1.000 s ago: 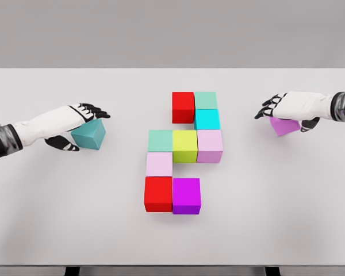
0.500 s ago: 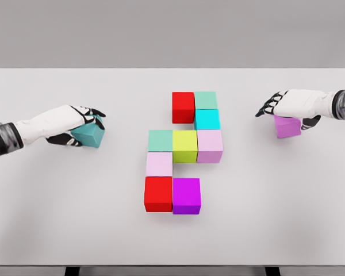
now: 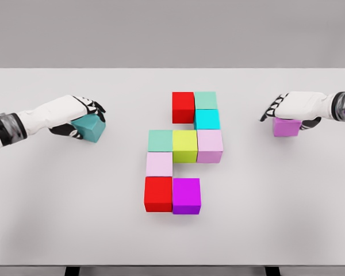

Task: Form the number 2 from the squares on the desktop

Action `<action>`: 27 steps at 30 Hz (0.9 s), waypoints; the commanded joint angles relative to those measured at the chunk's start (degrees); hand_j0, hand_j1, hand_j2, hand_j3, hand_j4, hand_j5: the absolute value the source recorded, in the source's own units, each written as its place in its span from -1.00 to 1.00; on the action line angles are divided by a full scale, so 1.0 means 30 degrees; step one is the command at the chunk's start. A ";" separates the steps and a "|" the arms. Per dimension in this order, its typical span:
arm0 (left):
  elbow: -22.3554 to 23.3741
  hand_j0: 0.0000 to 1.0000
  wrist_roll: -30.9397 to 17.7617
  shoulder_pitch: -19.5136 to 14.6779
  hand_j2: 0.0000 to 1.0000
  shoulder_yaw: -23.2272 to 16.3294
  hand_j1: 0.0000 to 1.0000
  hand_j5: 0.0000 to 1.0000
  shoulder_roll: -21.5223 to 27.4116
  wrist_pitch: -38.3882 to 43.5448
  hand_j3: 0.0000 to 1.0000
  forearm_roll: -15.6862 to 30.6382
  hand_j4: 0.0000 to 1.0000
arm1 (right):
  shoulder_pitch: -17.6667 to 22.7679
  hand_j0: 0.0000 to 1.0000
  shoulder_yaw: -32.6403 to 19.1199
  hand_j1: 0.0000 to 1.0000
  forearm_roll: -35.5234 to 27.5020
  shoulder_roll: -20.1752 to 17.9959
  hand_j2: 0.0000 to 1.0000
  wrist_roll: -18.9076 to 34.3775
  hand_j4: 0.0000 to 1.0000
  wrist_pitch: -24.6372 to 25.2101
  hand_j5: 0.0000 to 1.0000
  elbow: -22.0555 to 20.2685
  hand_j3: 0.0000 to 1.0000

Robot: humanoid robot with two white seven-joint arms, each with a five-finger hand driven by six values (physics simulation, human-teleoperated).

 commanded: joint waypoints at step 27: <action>0.2420 0.23 -0.0673 -0.1934 0.23 -0.0006 0.23 0.23 -0.2886 0.0010 0.23 -0.0004 0.23 | 0.5009 0.12 -0.5750 0.12 -0.2412 -0.2787 0.12 0.0444 0.12 0.0041 0.12 -0.6361 0.12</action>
